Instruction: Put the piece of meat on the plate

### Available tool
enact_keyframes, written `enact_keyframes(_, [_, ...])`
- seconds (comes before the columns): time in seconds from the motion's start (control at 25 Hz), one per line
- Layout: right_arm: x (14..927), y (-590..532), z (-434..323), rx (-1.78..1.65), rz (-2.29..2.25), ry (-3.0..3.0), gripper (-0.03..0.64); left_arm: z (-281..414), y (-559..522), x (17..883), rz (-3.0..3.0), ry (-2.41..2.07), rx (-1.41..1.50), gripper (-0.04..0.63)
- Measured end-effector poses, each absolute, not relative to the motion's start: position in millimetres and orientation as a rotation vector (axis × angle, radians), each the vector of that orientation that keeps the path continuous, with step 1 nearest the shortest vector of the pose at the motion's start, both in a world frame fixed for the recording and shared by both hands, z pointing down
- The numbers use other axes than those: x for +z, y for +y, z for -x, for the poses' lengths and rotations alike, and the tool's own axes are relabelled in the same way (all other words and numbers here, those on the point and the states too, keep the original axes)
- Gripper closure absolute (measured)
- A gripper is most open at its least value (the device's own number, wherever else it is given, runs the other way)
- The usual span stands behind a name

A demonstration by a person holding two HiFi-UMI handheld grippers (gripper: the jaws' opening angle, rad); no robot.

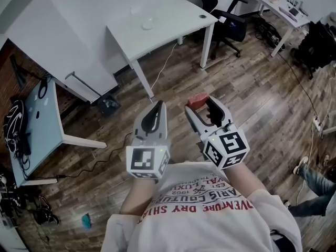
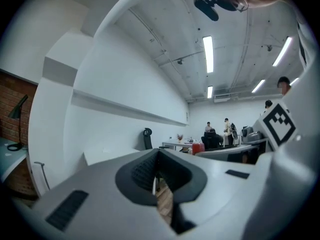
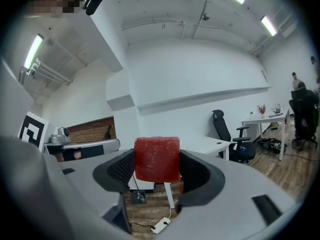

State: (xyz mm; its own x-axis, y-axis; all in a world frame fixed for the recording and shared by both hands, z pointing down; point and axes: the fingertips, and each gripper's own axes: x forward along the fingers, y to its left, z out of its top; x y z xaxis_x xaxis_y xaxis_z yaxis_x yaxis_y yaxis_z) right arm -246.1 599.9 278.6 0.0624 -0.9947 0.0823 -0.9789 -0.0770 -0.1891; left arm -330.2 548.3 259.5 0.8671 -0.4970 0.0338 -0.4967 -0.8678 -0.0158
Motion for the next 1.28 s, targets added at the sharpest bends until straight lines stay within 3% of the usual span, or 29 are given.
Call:
enact_keyframes(0.6, [289.6,595.0,220.4,-0.349,2.208,2.065,0.331,310.1,537.5,281.0,3.071,0.795,-0.149,0.591])
enact_keyframes(1.28, [282.8,443.2,140.2,-0.361,2.353,2.007,0.331,226.3,364.4,280.6,3.168,0.695,-0.145,0.591])
